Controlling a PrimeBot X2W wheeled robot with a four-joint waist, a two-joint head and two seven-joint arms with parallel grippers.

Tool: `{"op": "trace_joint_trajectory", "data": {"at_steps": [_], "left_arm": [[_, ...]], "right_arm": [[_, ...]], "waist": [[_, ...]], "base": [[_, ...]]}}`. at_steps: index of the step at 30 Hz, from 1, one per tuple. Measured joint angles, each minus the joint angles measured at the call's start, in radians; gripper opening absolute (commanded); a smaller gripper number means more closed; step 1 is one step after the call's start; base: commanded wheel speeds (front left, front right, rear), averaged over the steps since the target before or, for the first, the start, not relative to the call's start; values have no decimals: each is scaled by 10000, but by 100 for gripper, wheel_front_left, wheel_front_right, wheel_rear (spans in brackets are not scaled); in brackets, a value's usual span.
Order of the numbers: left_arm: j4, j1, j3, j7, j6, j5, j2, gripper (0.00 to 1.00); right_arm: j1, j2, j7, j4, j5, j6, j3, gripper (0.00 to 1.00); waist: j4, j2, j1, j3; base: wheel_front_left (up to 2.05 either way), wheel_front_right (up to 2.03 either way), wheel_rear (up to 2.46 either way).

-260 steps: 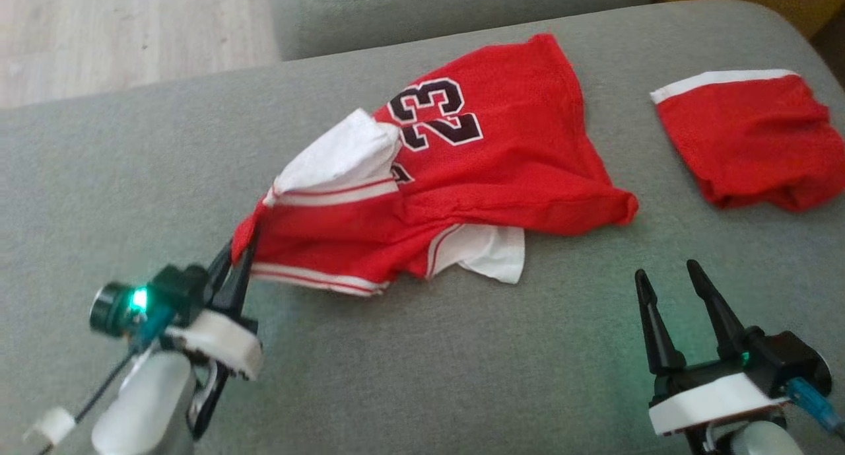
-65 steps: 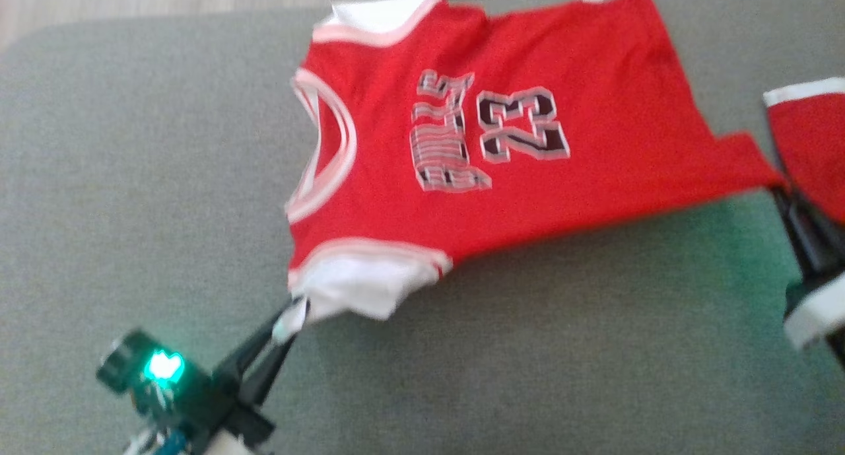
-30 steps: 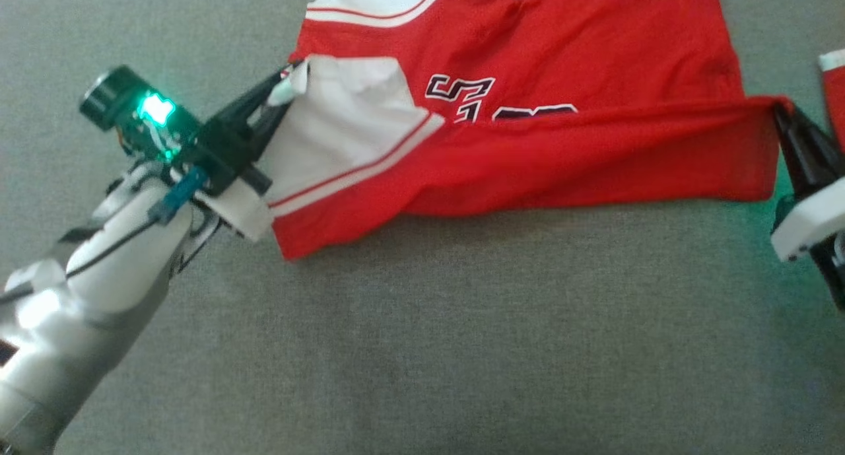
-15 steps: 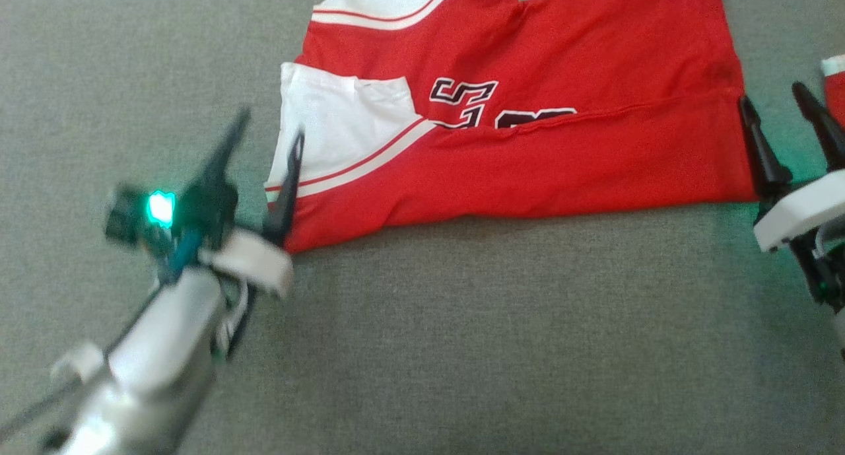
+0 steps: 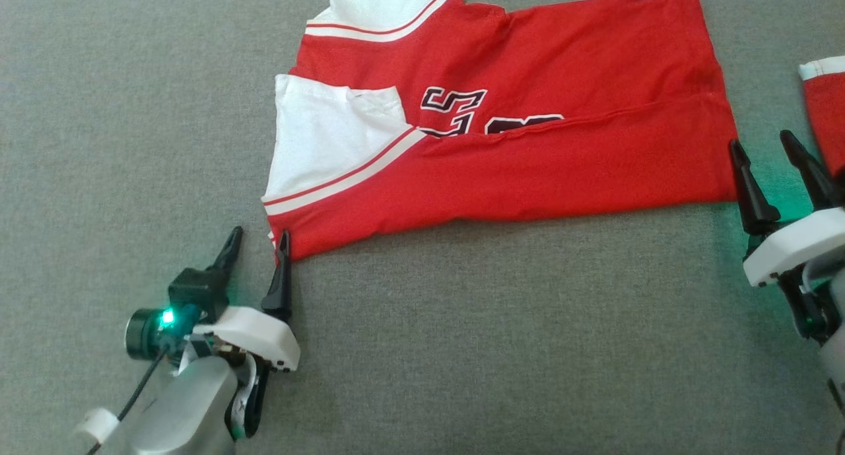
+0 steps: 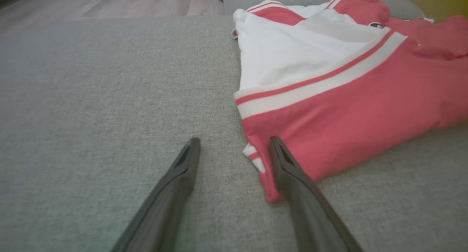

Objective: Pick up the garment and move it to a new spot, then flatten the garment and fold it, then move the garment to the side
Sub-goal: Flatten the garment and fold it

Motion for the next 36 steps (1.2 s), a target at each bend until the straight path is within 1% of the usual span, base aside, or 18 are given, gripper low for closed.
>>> {"op": "trace_joint_trajectory", "data": {"at_steps": [1,2,3,5,7,9,13,14,15,16,17,21,24,28,31,36], "left_arm": [[12,-31,0,65,-96,-59,-13,67],[12,-31,0,65,-96,-59,-13,36],[15,-45,-15,81,-217,-113,-36,0],[-33,-43,-127,113,-589,-161,-100,0],[-121,-16,-219,84,-744,-151,-140,0],[-247,58,-268,61,-713,-25,-92,0],[-711,330,-265,-40,-443,460,115,0],[-817,384,-263,-75,-366,564,211,0],[-920,430,-253,-98,-290,654,311,0],[-1026,455,-232,-111,-280,723,399,0],[-1127,479,-207,-111,-194,771,479,0],[-1388,724,-186,-113,-125,813,704,0],[-1657,1128,-199,-105,-123,811,943,0],[-2190,1706,-297,84,67,809,1168,0],[-2644,2278,-353,303,153,765,1306,0],[-3296,3207,-464,721,318,435,1547,0]], "right_arm": [[-1,12,0,46,17,0,-2,100],[-1,12,0,46,17,0,-2,100],[-1,27,2,105,50,0,-2,100],[-1,73,46,245,171,2,17,100],[0,167,184,389,345,0,54,100],[1,337,374,642,525,2,81,100],[1,543,756,1321,742,0,115,100],[1,593,953,1492,826,2,159,98],[1,646,1106,1593,932,2,224,69],[-5,685,1231,1615,1057,0,245,13],[-20,692,1352,1613,1175,2,307,0],[-2,696,1515,1593,1494,0,619,0],[211,566,1519,1423,1712,0,911,0],[920,109,1611,882,1965,2,1089,0],[1661,-301,1875,359,2098,2,1195,0],[3093,-752,2268,-593,2140,2,1026,0]], "waist": [[-5,0,0,-1],[-5,0,0,-1],[-7,0,1,-9],[-6,0,2,-50],[-1,0,1,-127],[3,0,2,-217],[63,0,2,-381],[87,0,1,-423],[111,0,1,-466],[132,0,1,-506],[148,0,1,-551],[160,0,1,-776],[139,0,1,-1090],[117,0,1,-1485],[115,0,0,-1777],[92,0,0,-2138]], "base": [[0,0,0],[0,0,0],[0,0,0],[0,0,0],[0,0,0],[0,0,0],[0,0,0],[0,0,0],[0,0,0],[0,0,0],[0,0,0],[0,0,0],[0,0,0],[0,0,0],[0,0,0],[0,0,0]]}}
